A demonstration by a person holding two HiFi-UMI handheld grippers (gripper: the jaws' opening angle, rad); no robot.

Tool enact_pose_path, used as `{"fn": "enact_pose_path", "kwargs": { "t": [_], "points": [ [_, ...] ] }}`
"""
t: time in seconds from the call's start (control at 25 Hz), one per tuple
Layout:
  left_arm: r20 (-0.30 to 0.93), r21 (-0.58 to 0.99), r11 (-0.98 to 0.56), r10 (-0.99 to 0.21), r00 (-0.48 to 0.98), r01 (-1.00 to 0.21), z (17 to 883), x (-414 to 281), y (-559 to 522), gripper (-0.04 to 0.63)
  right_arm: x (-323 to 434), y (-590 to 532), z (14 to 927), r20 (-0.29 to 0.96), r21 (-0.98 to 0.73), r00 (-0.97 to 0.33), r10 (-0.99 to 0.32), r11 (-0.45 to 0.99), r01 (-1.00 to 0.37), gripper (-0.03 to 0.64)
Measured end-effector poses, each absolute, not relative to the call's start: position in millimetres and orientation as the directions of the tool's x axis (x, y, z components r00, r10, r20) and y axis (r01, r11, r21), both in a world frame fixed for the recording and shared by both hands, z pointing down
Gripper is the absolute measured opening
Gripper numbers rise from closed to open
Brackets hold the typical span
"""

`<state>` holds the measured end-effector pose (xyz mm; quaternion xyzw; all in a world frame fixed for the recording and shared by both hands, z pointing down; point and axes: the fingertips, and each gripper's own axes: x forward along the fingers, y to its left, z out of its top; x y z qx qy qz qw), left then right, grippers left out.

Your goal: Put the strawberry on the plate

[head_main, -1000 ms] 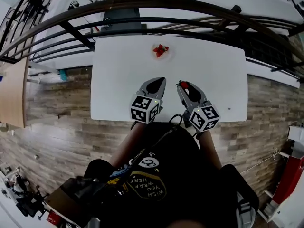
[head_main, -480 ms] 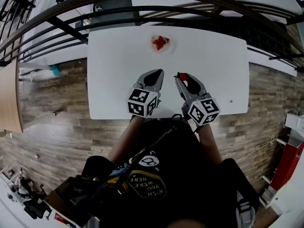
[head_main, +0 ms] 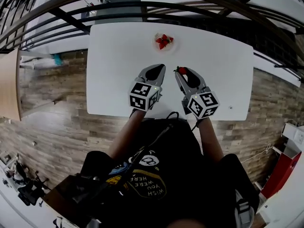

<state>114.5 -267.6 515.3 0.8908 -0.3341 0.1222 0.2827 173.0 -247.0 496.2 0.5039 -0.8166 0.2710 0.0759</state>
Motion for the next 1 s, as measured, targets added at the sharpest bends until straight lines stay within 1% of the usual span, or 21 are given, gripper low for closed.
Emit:
{"fn": "enact_pose_path", "kwargs": {
  "t": [0.2,0.44,0.6,0.68,1.0],
  "points": [
    [0.397,0.432,-0.604,-0.539,0.743,-0.669,520,122,-278,0.002,175,-265,502,0.398,-0.355,-0.506,-0.765,0.381,-0.854,0.145],
    [0.421,0.423,-0.582,-0.552,0.720,-0.694,537,125,-295,0.002,178,-280,524,0.424,-0.357,-0.518,-0.743,0.389,-0.849,0.144],
    [0.407,0.464,-0.552,-0.563,0.720,-0.693,545,125,-307,0.002,178,-293,532,0.431,-0.365,-0.526,-0.733,0.392,-0.844,0.144],
    [0.410,0.460,-0.548,-0.567,0.714,-0.699,551,126,-314,0.002,179,-301,536,0.435,-0.361,-0.527,-0.731,0.394,-0.845,0.144],
    [0.437,0.462,-0.534,-0.558,0.706,-0.708,574,129,-335,0.002,184,-329,572,0.476,-0.348,-0.522,-0.708,0.394,-0.851,0.144]
  ]
}}
